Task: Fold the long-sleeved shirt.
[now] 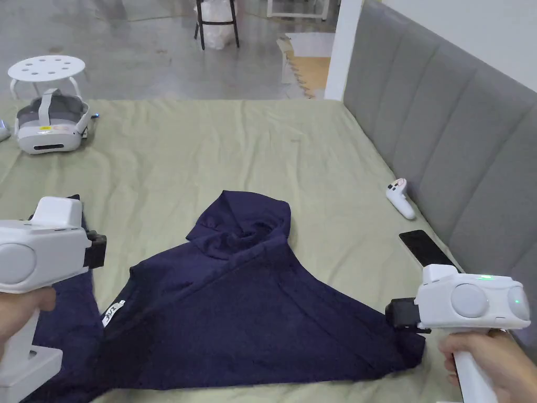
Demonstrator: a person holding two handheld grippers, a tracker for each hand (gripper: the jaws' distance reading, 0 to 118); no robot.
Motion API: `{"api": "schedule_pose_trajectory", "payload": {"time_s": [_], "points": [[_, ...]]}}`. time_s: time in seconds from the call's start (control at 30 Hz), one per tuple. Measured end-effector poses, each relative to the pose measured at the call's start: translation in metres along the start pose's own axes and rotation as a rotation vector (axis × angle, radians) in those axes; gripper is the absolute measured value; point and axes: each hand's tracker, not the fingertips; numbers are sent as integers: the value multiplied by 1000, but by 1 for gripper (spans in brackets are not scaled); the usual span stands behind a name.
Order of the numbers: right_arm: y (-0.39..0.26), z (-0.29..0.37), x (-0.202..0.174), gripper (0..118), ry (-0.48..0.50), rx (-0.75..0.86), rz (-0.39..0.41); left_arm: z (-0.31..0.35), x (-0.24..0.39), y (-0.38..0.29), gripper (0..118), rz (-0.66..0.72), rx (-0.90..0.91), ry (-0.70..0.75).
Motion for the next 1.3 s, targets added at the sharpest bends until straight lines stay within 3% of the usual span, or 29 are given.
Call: {"api": "schedule_pose_trajectory", "payload": {"time_s": [0.17, 0.23, 0.3, 0.33, 0.37, 0.4, 0.43, 0.47, 0.5, 0.67, 0.77, 0.8, 0.83, 0.87, 0.93, 1.0, 1.07, 1.17, 1.23, 1.3], "points": [[6, -51, 11, 76, -20, -107, -90, -79, 9, 14, 3, -25, -99, -13], [1, -64, 6, 62, -4, -139, -85, -106, 10, 16, 3, -21, -139, -19], [-2, -67, 1, 63, -26, -116, -54, -127, 7, 19, 4, 8, -166, -28], [2, -63, 2, 60, -27, -127, -43, -136, 5, 19, 19, 12, -178, -24], [4, -60, 1, 49, -14, -134, -29, -144, 4, 20, 42, 17, -195, -25], [4, -60, -1, 23, 50, -139, -13, -150, 3, 21, 74, 13, -225, -10], [2, -63, -4, 9, 107, -154, -19, -156, 3, 20, 102, -5, -258, 17], [5, -67, -7, 9, 49, -161, -19, -157, 3, 19, 110, -11, -247, 27], [5, -67, -9, 9, 12, -146, 46, -156, 2, 18, 109, -14, -227, 27], [6, -66, -10, 9, 22, -157, 28, -163, 2, 16, 103, 8, -263, -37], [3, -63, -8, 9, 38, -150, 14, -171, 20, 1, 100, -93, -315, -70], [3, -63, -7, 9, 42, -150, 6, -177, 26, -5, 88, -130, -327, -70], [3, -63, -7, 9, 45, -151, -2, -180, 33, -13, 61, -175, -338, -78], [4, -62, -8, 9, 46, -152, -6, -180, 40, -18, 58, -197, -335, -81], [7, -59, -9, 9, 47, -160, -4, -169, 43, -7, 5, -166, -285, -60], [15, -49, -9, 9, 42, -149, 22, -157, 47, 3, 5, -122, -258, -48], [33, -20, -8, 9, 50, -37, 43, -135, 35, 25, 5, -94, -179, -55], [70, 43, -9, 9, 170, 118, 2, -83, 18, 67, 6, -50, -14, -89], [99, 87, -16, 9, 220, 229, 26, -48, 2, 100, 6, -21, 66, -124], [133, 131, -22, 9, 178, 350, 93, -6, -6, 131, 6, -53, 190, -68]]}}
